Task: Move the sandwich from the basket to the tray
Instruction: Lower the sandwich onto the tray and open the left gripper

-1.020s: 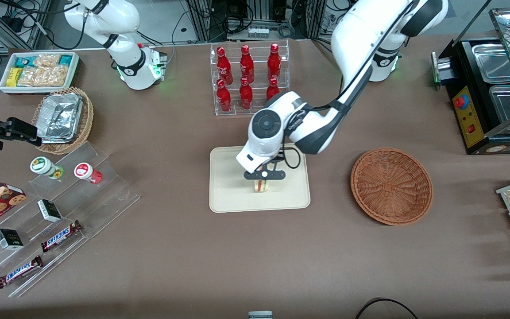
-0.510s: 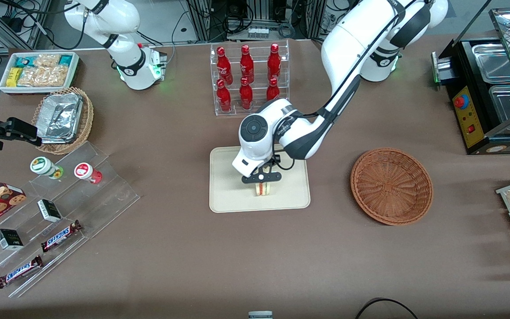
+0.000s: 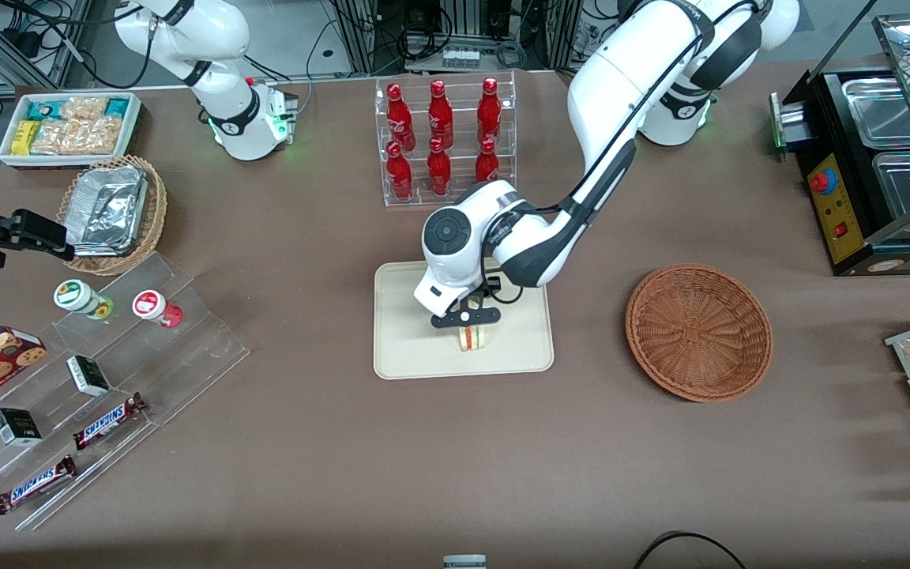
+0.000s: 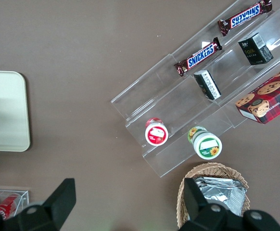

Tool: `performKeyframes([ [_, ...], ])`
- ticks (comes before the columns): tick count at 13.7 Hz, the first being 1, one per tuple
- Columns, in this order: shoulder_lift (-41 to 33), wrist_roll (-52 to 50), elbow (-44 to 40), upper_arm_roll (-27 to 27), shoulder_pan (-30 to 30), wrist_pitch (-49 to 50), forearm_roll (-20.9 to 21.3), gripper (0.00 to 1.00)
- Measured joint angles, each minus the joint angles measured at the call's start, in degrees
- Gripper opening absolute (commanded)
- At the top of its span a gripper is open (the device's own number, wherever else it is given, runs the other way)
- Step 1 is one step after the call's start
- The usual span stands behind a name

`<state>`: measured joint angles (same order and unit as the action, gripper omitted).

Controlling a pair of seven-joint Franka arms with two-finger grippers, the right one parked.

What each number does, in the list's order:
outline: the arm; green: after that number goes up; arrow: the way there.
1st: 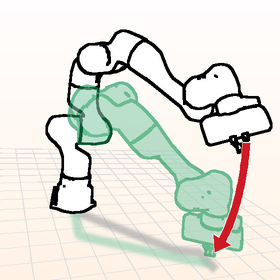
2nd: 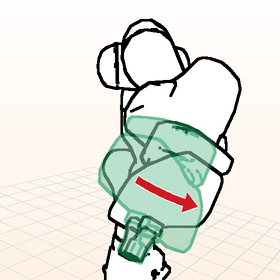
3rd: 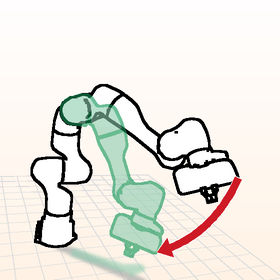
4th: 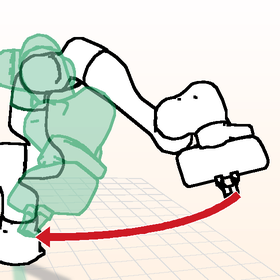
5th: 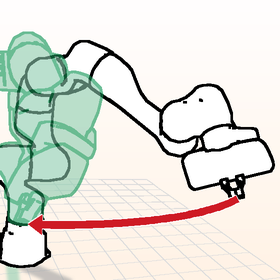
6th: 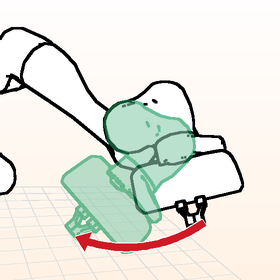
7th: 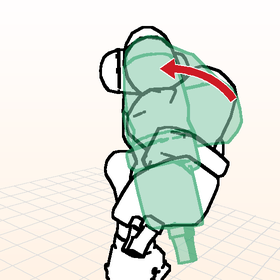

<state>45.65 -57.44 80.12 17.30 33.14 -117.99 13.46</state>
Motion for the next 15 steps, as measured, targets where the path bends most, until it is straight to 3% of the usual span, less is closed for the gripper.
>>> performKeyframes([
  [8, -1.2, 1.1, -2.65, -0.12, -0.03, 0.09, 0.34, 1.0],
  [15, -10.35, 2.32, -4.95, -0.45, -1.97, 9.48, -0.65, 1.0],
])
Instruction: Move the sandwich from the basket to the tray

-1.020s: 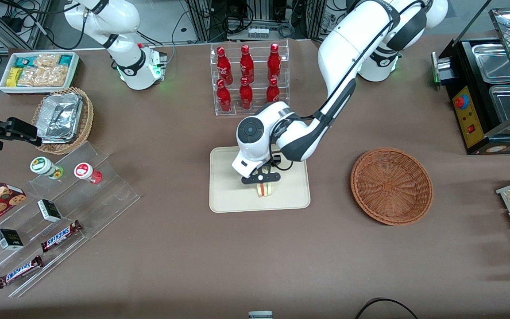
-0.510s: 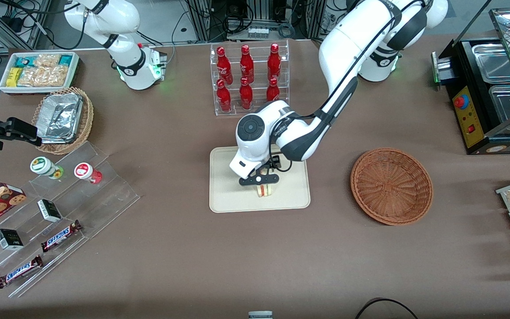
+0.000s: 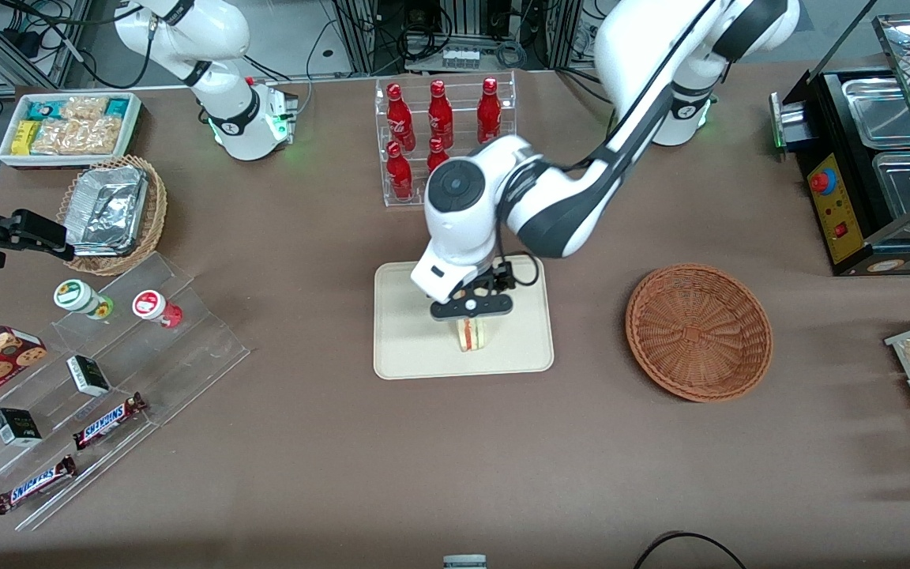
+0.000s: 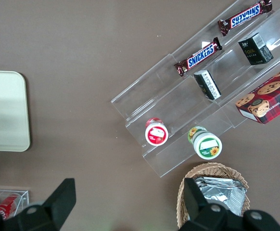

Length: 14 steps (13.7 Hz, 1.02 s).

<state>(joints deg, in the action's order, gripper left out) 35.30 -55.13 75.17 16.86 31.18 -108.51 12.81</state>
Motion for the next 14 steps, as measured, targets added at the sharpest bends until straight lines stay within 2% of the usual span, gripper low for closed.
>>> performKeyframes([
  [2, -2.69, 0.03, 0.04, -0.16, -2.12, 2.63, -1.63, 1.0],
  [9, -7.69, 3.77, 5.45, -0.41, -10.46, 3.34, -1.91, 1.0],
  [14, -14.19, 12.81, 11.7, -0.52, -18.1, 3.38, -3.36, 1.0],
])
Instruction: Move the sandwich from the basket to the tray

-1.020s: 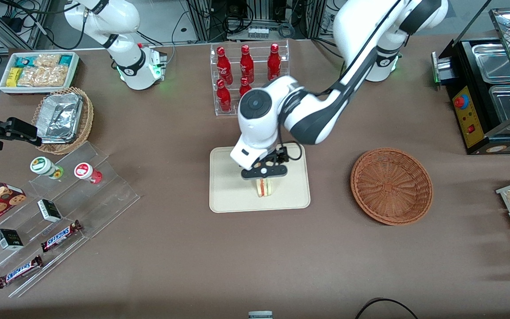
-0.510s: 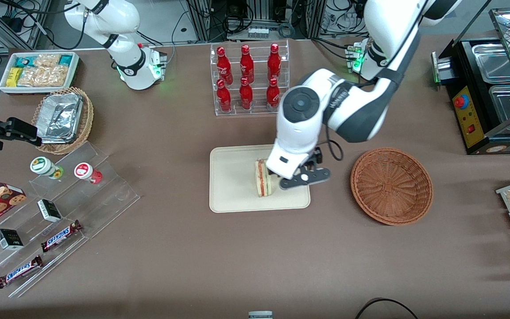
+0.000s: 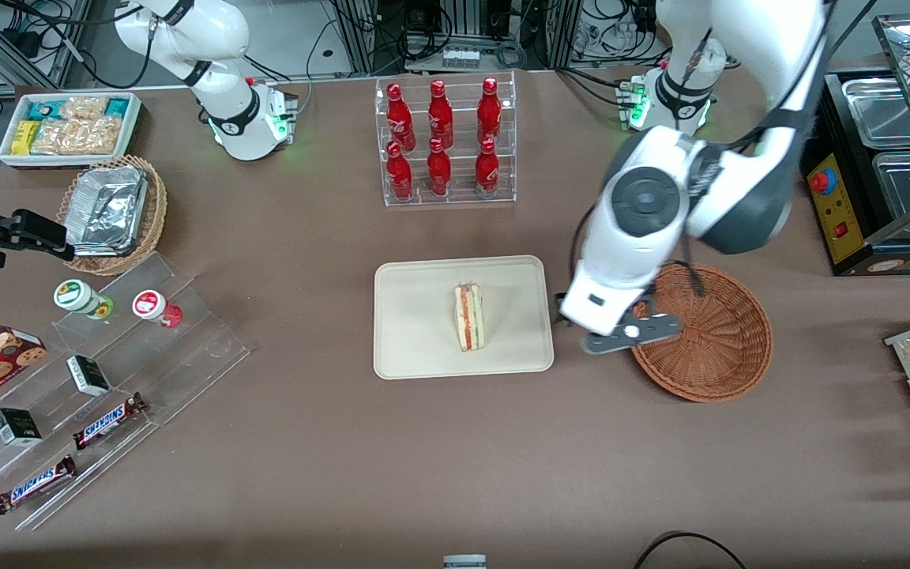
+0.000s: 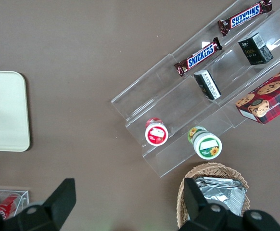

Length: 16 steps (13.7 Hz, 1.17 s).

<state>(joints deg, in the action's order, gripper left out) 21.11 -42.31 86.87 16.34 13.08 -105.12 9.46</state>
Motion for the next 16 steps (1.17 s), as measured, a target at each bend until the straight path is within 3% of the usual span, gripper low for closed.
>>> performKeyframes([
  [5, -7.23, 10.85, 7.45, -0.09, -7.1, 0.38, -3.52, 1.0],
  [8, -11.71, 20.52, 9.03, -0.65, -10.55, 5.83, -6.65, 1.0],
  [12, -17.6, 32.78, 9.06, -7.26, -10.93, 14.0, -10.06, 1.0],
  [16, -20.81, 35.33, 6.89, -9.66, -10.97, 21.27, -10.36, 1.0],
])
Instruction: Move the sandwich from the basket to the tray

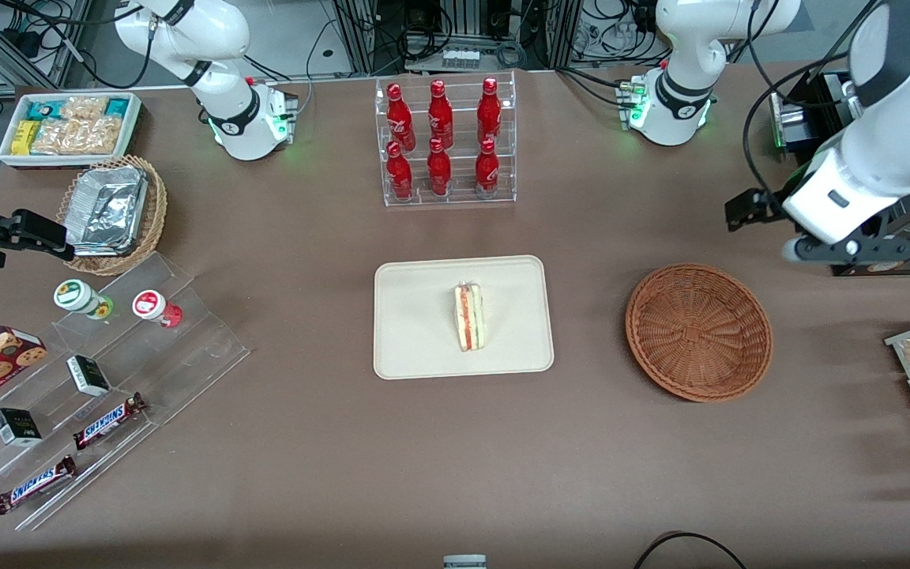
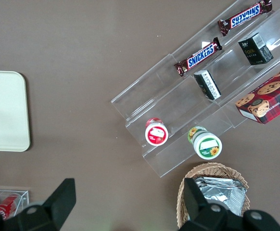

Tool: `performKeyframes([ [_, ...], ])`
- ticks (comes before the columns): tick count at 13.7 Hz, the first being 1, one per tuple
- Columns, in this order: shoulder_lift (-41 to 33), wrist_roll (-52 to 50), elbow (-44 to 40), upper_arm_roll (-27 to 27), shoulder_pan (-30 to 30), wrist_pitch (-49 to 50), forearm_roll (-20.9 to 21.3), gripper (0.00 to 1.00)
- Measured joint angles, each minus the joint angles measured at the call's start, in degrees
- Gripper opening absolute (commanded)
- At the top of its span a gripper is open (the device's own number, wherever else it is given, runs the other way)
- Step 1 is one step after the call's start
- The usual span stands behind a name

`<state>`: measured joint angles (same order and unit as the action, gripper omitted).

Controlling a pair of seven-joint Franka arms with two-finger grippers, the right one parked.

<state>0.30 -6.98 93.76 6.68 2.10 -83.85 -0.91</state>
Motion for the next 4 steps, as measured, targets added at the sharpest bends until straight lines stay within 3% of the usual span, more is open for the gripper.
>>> performKeyframes([
  [4, -0.11, 0.48, -0.84, -1.6, 0.0, 2.28, 0.0, 1.0],
])
